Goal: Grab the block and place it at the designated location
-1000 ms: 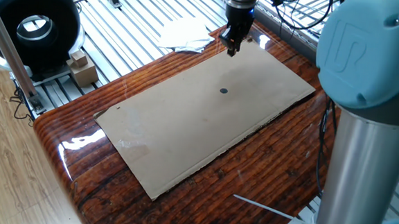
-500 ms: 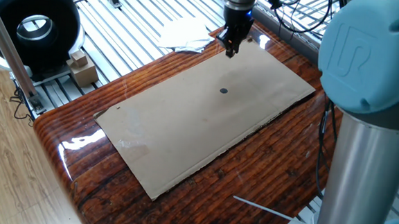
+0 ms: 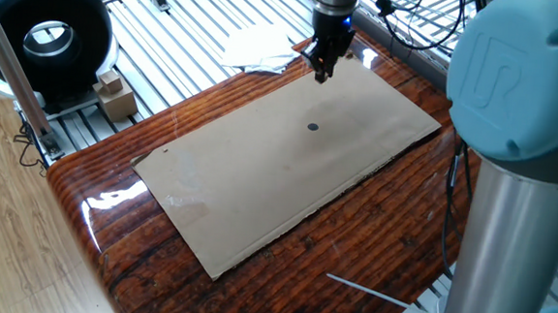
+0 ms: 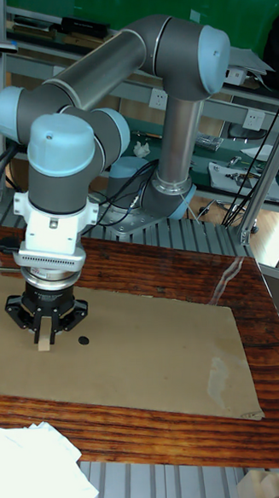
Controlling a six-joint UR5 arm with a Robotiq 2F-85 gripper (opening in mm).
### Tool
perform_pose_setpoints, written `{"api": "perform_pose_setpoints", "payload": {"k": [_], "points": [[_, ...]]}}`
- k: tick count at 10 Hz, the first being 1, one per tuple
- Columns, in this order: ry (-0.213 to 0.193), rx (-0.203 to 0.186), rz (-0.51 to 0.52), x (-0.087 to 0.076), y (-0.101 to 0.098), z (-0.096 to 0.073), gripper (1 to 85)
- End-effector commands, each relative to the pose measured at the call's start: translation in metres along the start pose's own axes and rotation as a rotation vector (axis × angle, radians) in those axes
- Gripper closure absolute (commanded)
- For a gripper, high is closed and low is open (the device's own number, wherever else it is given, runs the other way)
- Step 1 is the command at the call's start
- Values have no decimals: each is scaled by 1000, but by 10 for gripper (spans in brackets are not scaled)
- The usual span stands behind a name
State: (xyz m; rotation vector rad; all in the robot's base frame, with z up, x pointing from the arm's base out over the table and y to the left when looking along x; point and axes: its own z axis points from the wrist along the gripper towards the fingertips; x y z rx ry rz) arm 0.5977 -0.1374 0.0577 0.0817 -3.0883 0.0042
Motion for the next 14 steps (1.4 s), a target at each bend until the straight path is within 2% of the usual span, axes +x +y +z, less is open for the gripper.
{"api": "perform_pose_setpoints", "payload": {"k": [1, 3, 4, 5, 6, 8, 12, 14], "points": [[-1, -53, -31, 37, 13, 14, 847], [6, -50, -18, 47, 16, 12, 847], [-6, -45, 15, 47, 23, 13, 847], [-12, 2, 27, 44, 20, 14, 847], [-13, 6, 42, 41, 28, 13, 847], [-26, -3, 55, 32, 43, 18, 847], [4, -53, 85, 40, 69, 17, 847], [1, -50, 85, 37, 71, 19, 847]]}}
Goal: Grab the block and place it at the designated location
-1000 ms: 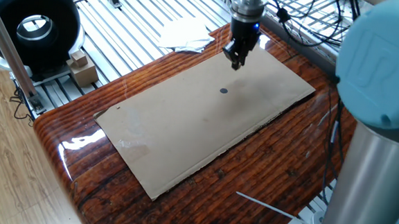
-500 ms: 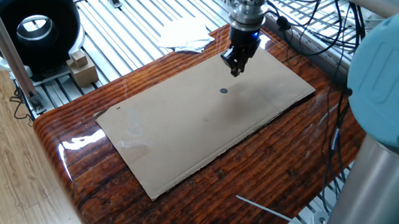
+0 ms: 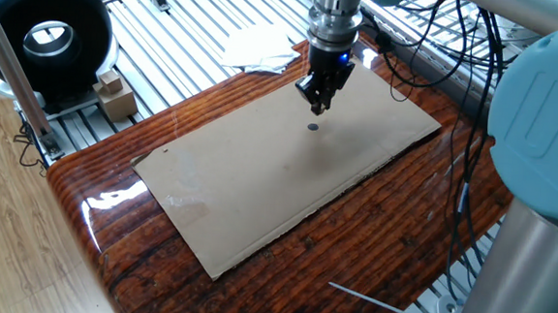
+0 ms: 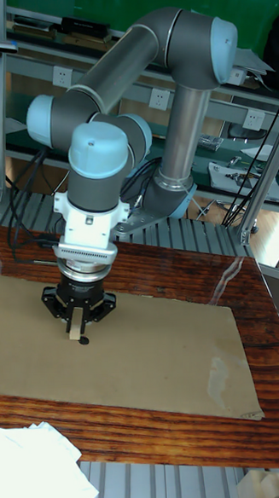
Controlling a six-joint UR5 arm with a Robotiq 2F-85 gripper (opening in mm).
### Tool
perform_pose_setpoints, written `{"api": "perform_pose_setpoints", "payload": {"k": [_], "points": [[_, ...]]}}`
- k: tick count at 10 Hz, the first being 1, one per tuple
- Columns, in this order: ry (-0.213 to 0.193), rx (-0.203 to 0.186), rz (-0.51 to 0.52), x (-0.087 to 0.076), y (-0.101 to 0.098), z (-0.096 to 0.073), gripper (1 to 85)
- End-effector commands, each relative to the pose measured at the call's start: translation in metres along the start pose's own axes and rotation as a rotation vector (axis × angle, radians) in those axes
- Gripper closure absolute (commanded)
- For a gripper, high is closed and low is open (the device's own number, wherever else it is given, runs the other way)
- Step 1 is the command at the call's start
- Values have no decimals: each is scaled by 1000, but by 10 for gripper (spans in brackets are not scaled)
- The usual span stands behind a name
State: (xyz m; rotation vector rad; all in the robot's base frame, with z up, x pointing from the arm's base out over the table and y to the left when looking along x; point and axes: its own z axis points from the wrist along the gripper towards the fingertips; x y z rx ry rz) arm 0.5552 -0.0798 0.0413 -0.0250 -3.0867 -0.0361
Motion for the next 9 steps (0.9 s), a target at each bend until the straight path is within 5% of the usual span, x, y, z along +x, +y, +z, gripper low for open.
{"api": "perform_pose_setpoints", "payload": {"k": [1, 9], "points": [[0, -12, 24, -2, 11, 5, 847], [-30, 17, 29, -1, 12, 13, 847]]}}
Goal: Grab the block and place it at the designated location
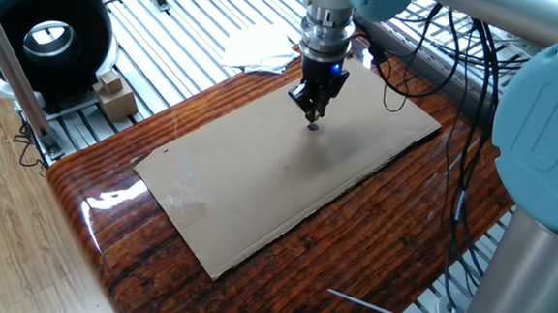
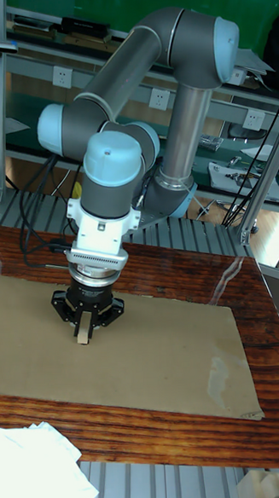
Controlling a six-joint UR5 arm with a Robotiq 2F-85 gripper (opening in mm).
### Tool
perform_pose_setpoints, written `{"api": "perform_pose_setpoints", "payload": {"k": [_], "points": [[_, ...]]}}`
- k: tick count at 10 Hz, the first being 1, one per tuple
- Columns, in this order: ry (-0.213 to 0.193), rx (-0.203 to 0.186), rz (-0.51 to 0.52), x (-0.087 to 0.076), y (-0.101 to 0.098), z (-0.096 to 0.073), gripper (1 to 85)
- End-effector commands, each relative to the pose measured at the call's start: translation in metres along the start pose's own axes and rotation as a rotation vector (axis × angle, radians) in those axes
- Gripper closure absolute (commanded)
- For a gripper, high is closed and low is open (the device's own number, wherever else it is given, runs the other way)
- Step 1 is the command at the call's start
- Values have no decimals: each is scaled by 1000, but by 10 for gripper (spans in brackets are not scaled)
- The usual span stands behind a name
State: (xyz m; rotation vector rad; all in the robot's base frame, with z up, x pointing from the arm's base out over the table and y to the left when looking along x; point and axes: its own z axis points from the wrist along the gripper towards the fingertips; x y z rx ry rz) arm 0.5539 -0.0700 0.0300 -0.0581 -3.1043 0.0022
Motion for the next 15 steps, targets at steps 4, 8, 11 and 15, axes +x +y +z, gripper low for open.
{"api": "perform_pose_setpoints", "payload": {"k": [4, 8, 11, 15], "points": [[9, 3, 22, 7, 2, 7, 847], [40, 31, 22, 19, -3, 10, 847], [24, 18, 20, 15, 1, 9, 847], [13, 7, 21, 14, 4, 9, 847]]}}
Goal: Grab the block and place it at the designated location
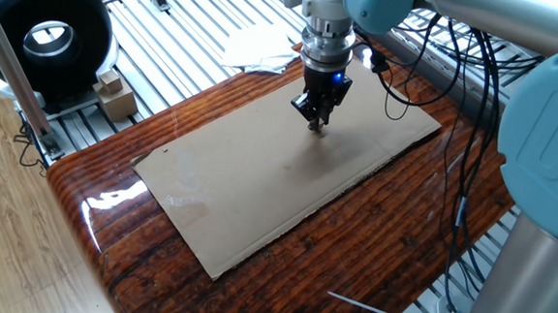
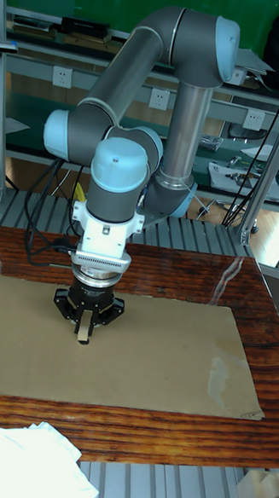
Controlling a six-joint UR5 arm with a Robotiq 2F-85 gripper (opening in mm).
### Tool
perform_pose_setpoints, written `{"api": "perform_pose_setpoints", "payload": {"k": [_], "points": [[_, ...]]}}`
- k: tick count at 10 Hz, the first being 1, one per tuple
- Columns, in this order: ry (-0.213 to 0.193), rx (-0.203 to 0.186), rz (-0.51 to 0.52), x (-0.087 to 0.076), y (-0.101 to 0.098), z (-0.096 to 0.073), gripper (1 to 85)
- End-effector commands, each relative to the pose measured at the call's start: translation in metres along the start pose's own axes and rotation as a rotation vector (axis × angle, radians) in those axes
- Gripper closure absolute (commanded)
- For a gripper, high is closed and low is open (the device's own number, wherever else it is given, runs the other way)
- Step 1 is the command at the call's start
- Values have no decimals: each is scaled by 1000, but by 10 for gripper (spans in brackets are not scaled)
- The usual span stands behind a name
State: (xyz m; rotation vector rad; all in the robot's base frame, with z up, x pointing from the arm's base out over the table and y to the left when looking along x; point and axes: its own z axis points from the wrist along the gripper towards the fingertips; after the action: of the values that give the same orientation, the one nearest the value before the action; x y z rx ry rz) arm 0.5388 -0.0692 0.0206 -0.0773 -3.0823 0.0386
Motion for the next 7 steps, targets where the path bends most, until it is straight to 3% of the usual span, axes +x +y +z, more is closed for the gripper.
{"api": "perform_pose_setpoints", "payload": {"k": [1, 7], "points": [[-7, -14, 8, -1, 3, 0, 847], [-15, -15, 11, -4, 3, 1, 847]]}}
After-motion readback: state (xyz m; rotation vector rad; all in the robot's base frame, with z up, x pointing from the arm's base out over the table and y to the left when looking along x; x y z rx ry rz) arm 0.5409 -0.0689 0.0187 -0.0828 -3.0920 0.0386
